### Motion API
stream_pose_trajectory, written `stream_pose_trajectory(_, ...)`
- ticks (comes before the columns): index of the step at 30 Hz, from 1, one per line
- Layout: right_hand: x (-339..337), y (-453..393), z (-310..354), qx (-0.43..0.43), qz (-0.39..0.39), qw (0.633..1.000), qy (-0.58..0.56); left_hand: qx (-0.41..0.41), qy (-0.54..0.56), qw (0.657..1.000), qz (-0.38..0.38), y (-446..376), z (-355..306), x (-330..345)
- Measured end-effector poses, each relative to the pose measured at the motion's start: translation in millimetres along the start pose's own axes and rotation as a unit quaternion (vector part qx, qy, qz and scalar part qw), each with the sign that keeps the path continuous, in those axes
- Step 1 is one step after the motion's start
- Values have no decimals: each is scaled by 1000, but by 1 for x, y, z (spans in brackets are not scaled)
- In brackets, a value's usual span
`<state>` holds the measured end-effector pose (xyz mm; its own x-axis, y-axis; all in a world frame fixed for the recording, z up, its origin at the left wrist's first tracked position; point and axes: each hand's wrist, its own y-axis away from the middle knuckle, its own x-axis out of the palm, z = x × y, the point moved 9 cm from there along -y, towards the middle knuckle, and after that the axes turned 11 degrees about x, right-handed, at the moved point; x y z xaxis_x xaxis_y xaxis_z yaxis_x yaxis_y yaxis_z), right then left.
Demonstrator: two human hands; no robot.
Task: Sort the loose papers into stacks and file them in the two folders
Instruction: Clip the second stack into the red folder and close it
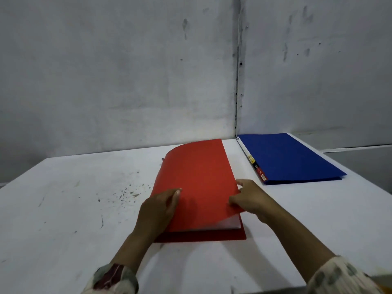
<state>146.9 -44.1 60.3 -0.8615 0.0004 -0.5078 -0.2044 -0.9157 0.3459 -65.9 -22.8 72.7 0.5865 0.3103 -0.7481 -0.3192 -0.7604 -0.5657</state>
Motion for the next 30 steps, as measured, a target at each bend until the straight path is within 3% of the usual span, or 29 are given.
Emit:
stream_pose_trajectory(7, 15, -24, -42, 56, -40, 994, 90, -144, -41, 987, 52, 3, 48, 17)
stream_pose_trajectory(14, 26, -34, -38, 41, -101, 966, 234, -252, -45, 948, 188, 1, 68, 36)
stream_pose_trajectory(17, 27, -35, -38, 39, -107, 961, 253, -355, 61, 915, 183, -1, 83, 34)
stream_pose_trajectory(21, 17, -42, -42, 44, -114, 964, 236, -446, 299, 824, 182, 8, 82, 50)
stream_pose_trajectory(27, 6, -49, -41, 36, -105, 974, 199, -442, 385, 803, 104, 7, 81, 63)
stream_pose_trajectory(30, -5, -49, -41, 48, -93, 991, 84, -437, 433, 785, 69, 4, 76, 63)
